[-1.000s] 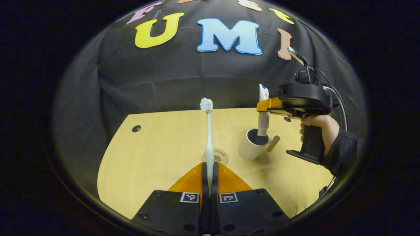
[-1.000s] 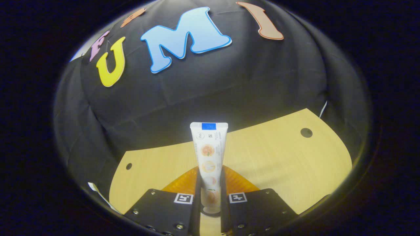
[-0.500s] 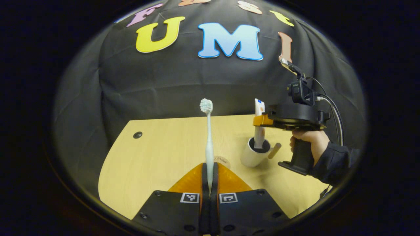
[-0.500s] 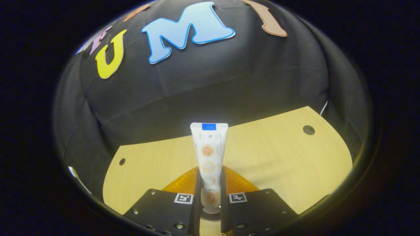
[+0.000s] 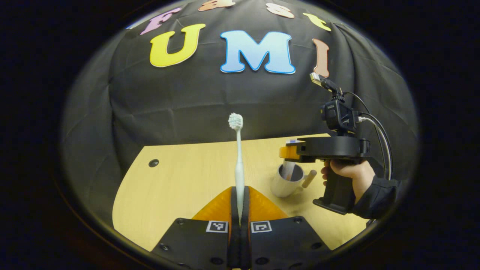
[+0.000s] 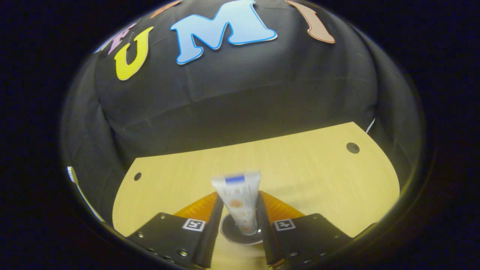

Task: Put the toothbrush and toothpaste on the desktop into the cup, then pick up the cup and place it on the coaster on the desktop.

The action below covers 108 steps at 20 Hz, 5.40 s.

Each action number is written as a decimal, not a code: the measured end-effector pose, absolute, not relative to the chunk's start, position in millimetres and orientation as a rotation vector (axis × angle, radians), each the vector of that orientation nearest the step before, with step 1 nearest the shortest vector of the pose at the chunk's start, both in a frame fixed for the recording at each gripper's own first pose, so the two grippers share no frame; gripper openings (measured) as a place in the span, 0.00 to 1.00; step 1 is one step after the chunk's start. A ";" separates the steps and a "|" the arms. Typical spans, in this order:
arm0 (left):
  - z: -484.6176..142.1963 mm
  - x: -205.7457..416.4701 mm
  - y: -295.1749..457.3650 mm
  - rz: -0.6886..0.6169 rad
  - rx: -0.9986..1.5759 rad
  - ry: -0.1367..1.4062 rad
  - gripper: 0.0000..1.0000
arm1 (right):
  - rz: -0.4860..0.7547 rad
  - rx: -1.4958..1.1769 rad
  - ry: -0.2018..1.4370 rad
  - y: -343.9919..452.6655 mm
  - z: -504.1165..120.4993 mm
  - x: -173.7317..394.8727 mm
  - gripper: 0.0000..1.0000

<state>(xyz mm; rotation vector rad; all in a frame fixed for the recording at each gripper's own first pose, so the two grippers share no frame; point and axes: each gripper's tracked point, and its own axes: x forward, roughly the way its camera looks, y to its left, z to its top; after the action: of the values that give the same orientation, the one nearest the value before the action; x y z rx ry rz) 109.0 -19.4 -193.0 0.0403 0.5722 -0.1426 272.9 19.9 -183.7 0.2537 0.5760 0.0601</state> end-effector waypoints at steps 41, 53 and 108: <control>-219.6 235.3 -216.1 -0.421 0.153 0.340 0.08 | -0.220 0.410 0.540 -167.3 -183.3 174.8 0.67; -234.4 253.5 -231.2 -0.406 0.194 0.278 0.08 | -0.241 0.408 0.593 -184.9 -206.9 163.8 0.63; -158.0 182.9 -162.9 -0.203 0.148 0.107 0.25 | 0.008 0.273 0.635 -149.1 -202.5 168.2 0.63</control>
<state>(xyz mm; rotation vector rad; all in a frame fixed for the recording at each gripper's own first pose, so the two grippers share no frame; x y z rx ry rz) 182.9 -162.9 -158.0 0.1479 0.1075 -0.2030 168.2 -149.1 -202.5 0.2727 0.6354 0.0077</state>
